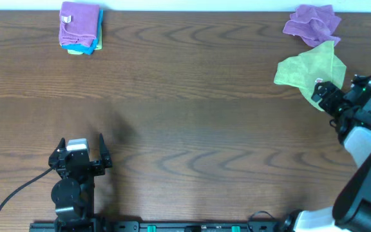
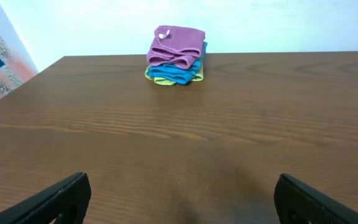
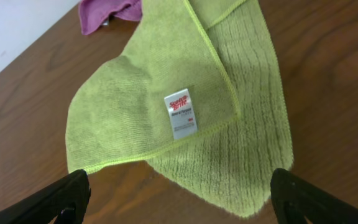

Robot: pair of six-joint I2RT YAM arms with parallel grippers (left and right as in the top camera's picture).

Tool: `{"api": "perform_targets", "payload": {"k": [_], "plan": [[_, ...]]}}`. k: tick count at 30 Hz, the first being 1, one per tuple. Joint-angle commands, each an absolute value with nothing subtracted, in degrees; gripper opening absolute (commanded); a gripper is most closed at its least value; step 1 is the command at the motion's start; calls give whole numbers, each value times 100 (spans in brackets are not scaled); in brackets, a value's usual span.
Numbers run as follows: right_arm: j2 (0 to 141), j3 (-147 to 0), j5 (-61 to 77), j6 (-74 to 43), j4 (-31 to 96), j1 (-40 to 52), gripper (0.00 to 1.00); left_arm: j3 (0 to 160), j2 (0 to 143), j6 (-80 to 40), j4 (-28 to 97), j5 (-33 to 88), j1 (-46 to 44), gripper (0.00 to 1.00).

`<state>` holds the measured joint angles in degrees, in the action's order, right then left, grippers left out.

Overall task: Fold the cloth
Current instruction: 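Reach the right gripper to the green towel and grasp its edge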

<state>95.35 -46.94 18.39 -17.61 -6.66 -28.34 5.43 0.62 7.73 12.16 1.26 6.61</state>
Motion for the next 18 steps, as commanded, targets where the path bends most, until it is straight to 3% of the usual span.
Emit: {"api": "perform_targets", "payload": {"k": [1,9,11,14,18], "plan": [[9944,-5039,2191,-1918,-661,-2987,92,375,36,768,1264,64,683,95],[10787,-5612,2464,-1973,-644,-3072,89,375,36,768,1264,64,683,95],[10965,-5708,2467,-1977,-642,-3072,83,375,36,768,1264,64,683,95],[11131,-5791,2469,-2080,-646,-3072,52,375,36,768,1264,64,683,95],[11168,-5819,2399,-2075,-648,-3074,27,375,36,768,1264,64,683,95]]}}
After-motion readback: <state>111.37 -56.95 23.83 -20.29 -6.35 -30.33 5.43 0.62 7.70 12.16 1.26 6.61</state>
